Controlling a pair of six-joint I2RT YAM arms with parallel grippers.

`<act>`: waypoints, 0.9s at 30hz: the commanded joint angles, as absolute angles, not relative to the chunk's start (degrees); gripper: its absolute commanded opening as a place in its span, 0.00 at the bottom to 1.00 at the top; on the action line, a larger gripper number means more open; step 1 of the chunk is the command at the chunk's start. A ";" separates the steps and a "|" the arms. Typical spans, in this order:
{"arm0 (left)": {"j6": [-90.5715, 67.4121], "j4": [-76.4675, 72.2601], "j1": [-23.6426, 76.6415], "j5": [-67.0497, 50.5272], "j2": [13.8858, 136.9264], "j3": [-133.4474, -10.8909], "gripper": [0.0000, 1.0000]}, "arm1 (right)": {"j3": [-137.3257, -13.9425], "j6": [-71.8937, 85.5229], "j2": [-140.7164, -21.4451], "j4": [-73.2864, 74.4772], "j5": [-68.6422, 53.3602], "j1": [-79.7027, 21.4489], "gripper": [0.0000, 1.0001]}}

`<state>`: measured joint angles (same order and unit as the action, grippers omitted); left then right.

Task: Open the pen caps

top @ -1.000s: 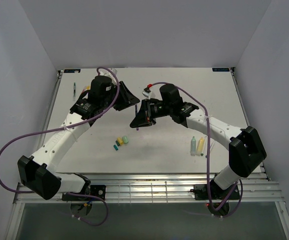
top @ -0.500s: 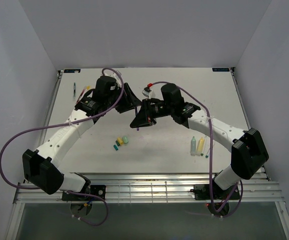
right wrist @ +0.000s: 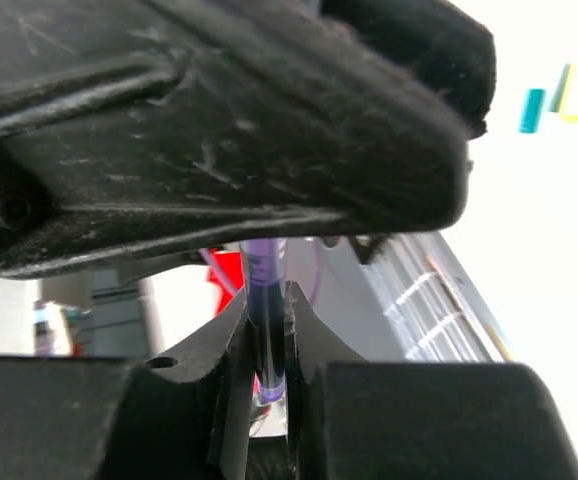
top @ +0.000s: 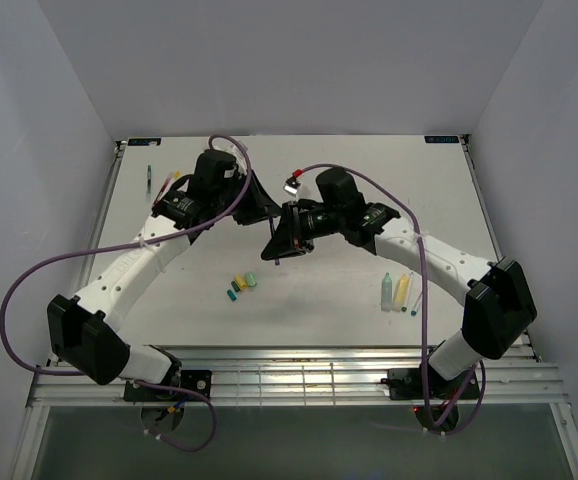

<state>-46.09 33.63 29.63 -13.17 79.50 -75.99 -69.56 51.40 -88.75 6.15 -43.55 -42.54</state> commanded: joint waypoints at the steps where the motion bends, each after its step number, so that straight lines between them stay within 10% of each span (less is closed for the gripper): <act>1: -46.31 38.04 28.57 -10.73 81.63 -80.59 0.00 | -76.19 42.13 -87.97 20.88 -35.71 -43.50 0.08; 9: -53.69 51.16 17.16 -12.91 90.35 -90.44 0.00 | -85.36 22.86 -90.01 52.29 3.76 -53.08 0.08; 27: -43.43 44.47 13.53 -17.14 78.33 -63.33 0.00 | -65.31 24.70 -81.74 42.98 -10.63 -38.77 0.08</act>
